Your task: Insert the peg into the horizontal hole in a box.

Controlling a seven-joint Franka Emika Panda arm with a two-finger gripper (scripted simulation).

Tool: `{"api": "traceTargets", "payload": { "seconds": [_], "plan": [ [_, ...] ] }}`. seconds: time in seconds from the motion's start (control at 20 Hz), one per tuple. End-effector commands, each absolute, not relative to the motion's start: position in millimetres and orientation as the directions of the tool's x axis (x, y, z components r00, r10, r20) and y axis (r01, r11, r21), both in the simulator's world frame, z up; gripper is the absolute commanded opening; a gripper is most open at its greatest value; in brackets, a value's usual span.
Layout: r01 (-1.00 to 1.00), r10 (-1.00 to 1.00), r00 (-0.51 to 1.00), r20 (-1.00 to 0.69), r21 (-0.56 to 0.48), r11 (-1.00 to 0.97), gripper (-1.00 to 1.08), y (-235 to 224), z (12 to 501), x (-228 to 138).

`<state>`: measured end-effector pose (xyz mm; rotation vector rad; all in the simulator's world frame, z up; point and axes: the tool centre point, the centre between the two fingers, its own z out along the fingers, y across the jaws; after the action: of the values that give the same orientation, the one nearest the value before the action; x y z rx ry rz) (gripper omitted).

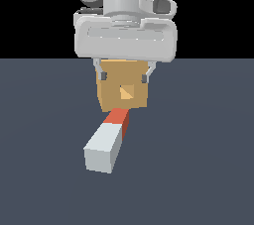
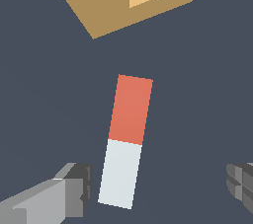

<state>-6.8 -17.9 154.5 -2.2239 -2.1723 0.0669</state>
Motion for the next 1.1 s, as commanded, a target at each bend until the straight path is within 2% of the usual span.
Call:
{"api": "traceTargets", "payload": {
  "seconds": [0.0, 0.45, 1.05],
  "plan": [
    [0.998, 1.000, 0.023, -0.008, -0.053, -0.024, 1.00, -18, 155, -7],
    [0.998, 0.998, 0.056, -0.008, -0.042, -0.056, 1.00, -31, 139, -14],
    [0.987, 0.987, 0.163, -0.004, -0.007, -0.163, 1.00, -74, 87, -40]
  ]
}}
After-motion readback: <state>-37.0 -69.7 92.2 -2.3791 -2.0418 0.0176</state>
